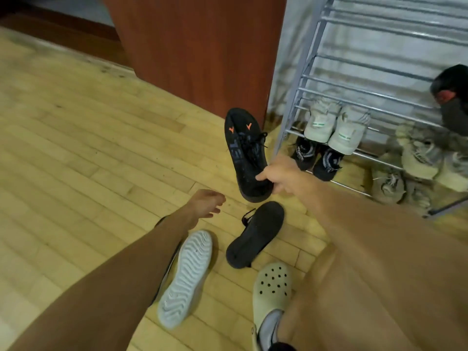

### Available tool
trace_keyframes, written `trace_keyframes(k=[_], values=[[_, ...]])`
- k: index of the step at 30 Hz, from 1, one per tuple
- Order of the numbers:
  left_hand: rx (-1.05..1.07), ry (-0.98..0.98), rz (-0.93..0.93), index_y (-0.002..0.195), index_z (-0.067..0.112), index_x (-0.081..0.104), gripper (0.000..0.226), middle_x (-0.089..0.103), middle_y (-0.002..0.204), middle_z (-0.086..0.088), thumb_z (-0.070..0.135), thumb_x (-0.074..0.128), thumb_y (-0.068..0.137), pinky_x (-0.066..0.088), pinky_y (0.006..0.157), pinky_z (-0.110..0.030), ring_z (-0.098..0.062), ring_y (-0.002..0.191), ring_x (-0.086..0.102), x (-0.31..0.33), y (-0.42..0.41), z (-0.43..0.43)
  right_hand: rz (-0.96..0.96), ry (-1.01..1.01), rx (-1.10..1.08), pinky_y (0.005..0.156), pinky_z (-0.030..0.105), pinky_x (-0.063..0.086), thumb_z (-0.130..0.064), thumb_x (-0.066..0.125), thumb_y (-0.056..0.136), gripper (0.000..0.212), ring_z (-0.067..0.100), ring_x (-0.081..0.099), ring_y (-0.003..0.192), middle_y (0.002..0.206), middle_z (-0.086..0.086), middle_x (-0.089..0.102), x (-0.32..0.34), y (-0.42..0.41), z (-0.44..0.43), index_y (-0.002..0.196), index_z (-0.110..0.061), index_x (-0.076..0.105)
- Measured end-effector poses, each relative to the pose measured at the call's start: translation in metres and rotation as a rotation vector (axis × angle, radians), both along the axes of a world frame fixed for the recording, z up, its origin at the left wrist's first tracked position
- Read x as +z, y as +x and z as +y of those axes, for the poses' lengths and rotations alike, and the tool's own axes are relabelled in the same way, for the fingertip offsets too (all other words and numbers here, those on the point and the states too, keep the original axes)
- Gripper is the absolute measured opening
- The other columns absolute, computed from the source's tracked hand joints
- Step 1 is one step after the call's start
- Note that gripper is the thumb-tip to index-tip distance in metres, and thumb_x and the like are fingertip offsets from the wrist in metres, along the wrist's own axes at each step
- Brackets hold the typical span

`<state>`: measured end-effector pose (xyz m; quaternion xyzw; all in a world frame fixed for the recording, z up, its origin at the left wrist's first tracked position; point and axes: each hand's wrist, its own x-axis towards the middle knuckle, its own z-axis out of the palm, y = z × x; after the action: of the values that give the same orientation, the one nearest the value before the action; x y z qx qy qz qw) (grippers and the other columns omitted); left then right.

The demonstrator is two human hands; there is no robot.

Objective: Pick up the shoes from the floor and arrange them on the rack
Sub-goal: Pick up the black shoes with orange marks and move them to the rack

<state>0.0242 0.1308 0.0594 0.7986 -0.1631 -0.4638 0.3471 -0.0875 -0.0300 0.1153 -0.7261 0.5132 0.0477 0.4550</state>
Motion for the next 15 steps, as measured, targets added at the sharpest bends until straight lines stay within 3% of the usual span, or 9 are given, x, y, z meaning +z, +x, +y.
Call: trace_keyframes(k=[6,10,12,15], values=[[-0.123,0.2,-0.008,0.124,0.01,0.06,0.036,0.059,0.118,-0.005,0.021,0.058,0.09,0.044,0.089,-0.026,-0.019,0.105,0.056,-0.079,-0.017,-0.004,0.158,-0.051,0.066,0.061,0.033,0.058,-0.024,0.072,0.085,0.033,0.028,0.068,0.074,0.104,0.014,0.07,-0.063,-0.011,-0.015,0.109,-0.002,0.067],[-0.209,0.326,-0.03,0.136,0.009,0.047,0.048,0.057,0.13,-0.013,0.021,0.057,0.091,0.043,0.086,-0.026,-0.022,0.108,0.055,-0.125,-0.041,-0.002,0.199,-0.058,0.044,0.081,0.042,0.059,-0.024,0.076,0.081,0.036,0.031,0.066,0.098,0.11,0.013,0.068,-0.091,-0.027,-0.033,0.11,-0.004,0.068],[-0.256,0.369,-0.027,0.141,0.007,0.04,0.051,0.055,0.131,-0.016,0.02,0.052,0.093,0.041,0.082,-0.025,-0.023,0.107,0.055,-0.142,-0.048,-0.004,0.213,-0.059,0.054,0.079,0.036,0.056,-0.028,0.076,0.08,0.04,0.031,0.065,0.101,0.112,0.012,0.068,-0.101,-0.029,-0.038,0.113,-0.006,0.067],[-0.33,0.406,-0.086,0.142,0.006,0.039,0.048,0.055,0.131,-0.018,0.017,0.046,0.095,0.043,0.089,-0.031,-0.03,0.116,0.055,-0.163,-0.054,-0.01,0.202,-0.045,0.054,0.077,0.033,0.055,-0.03,0.077,0.08,0.043,0.03,0.067,0.099,0.112,0.011,0.068,-0.111,-0.032,-0.045,0.115,-0.007,0.067]])
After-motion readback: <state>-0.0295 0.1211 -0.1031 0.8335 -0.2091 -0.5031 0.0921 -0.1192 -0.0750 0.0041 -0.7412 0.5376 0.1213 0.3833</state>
